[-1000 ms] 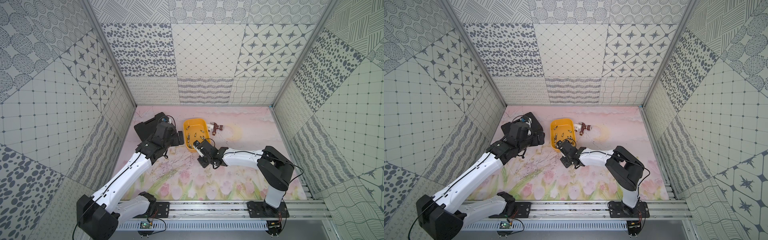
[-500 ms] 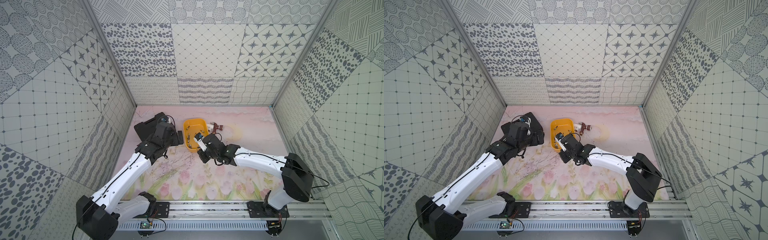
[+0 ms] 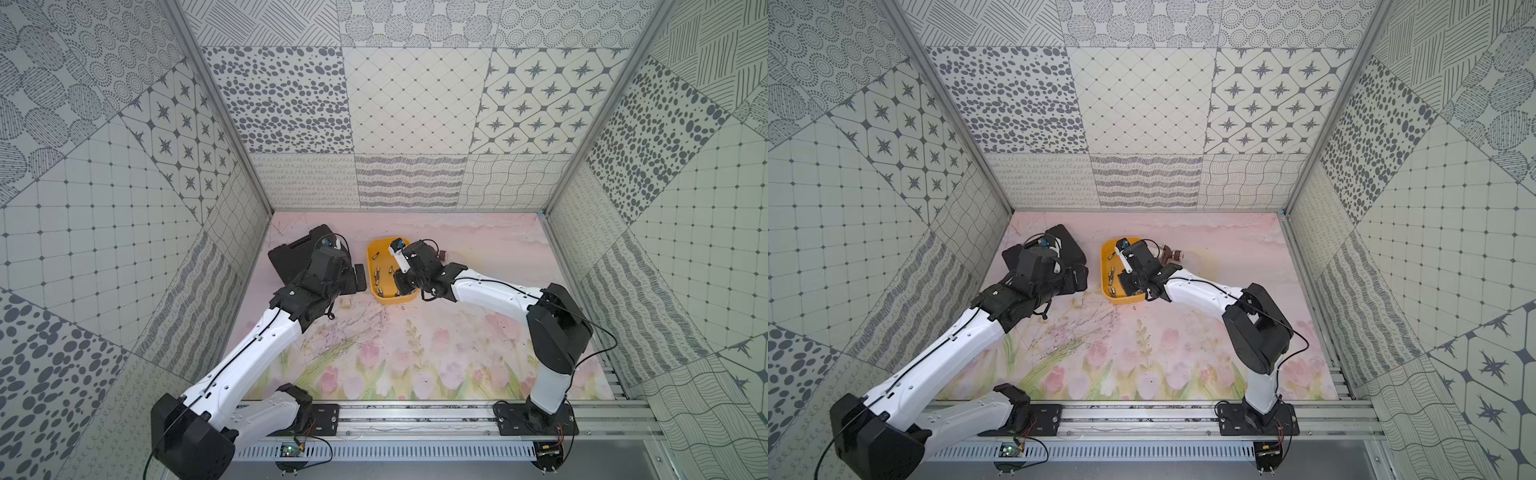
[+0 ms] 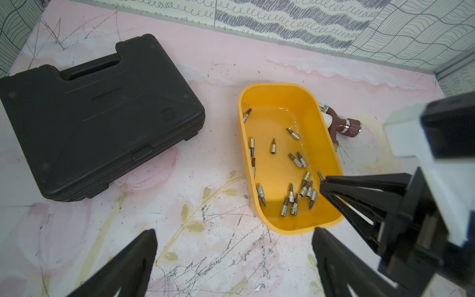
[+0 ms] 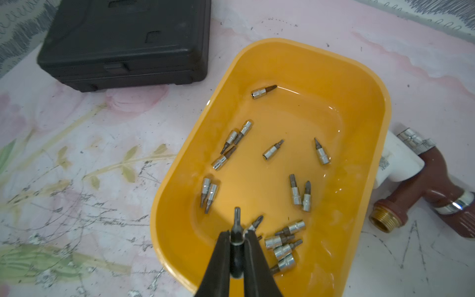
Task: Put the bit on the desktop into the storage box
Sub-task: Pick up the screwdriver bit from the center of the board, then place the screwdriver bit in the storage box.
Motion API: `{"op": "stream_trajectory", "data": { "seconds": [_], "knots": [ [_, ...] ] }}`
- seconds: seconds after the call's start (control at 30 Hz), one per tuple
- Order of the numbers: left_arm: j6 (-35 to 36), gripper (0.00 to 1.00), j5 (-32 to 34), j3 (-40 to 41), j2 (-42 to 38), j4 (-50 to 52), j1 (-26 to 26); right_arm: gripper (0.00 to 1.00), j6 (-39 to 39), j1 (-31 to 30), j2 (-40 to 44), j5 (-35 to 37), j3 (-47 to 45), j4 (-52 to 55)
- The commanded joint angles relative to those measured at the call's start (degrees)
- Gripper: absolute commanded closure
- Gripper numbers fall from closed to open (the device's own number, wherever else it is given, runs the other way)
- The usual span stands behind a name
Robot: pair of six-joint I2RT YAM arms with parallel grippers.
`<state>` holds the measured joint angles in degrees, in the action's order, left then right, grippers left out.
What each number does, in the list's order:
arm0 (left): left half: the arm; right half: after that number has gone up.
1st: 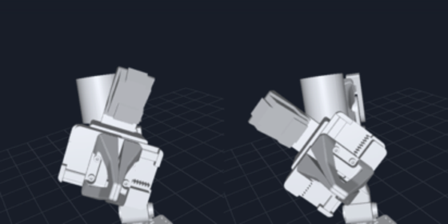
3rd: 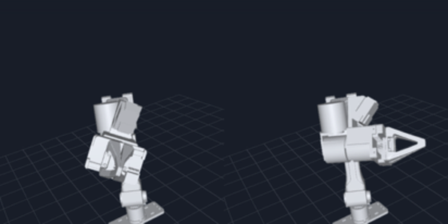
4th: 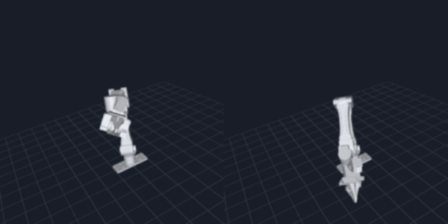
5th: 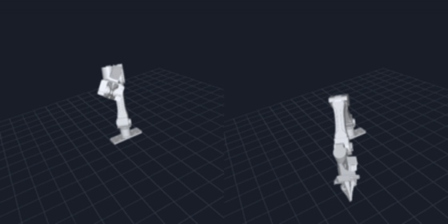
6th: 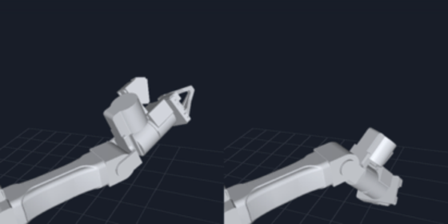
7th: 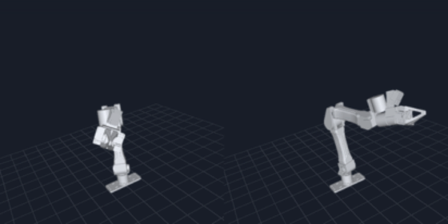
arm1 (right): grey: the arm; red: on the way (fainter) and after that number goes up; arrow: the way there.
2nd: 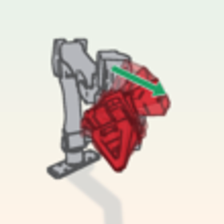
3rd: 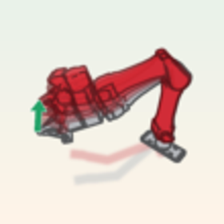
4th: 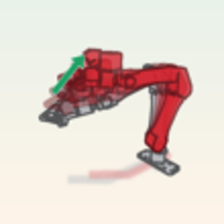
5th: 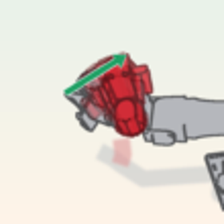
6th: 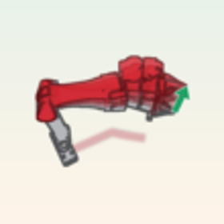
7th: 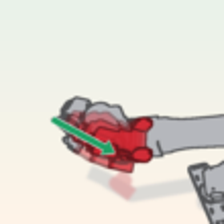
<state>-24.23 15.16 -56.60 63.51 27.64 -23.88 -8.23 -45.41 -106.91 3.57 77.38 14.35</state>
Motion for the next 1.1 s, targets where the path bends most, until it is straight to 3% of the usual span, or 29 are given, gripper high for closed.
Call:
{"op": "stream_trajectory", "data": {
  "seconds": [0.0,0.57,0.9,1.07],
  "knots": [
    [-0.83,0.01,-0.30,0.03,0.17,-1.01,0.28,0.90,2.60,0.88,-4.66,2.50,4.94,-1.72],
    [-1.17,0.01,-0.48,0.71,0.04,-1.45,0.36,0.89,8.84,2.85,-22.26,9.34,24.56,2.45],
    [-1.13,0.01,-0.39,0.87,0.19,-1.60,0.42,0.86,9.63,3.28,-23.87,9.78,26.50,3.09],
    [-1.22,0.01,-0.50,0.82,0.45,-1.54,0.42,0.80,9.90,3.40,-23.79,10.47,26.34,3.53]
  ]
}}
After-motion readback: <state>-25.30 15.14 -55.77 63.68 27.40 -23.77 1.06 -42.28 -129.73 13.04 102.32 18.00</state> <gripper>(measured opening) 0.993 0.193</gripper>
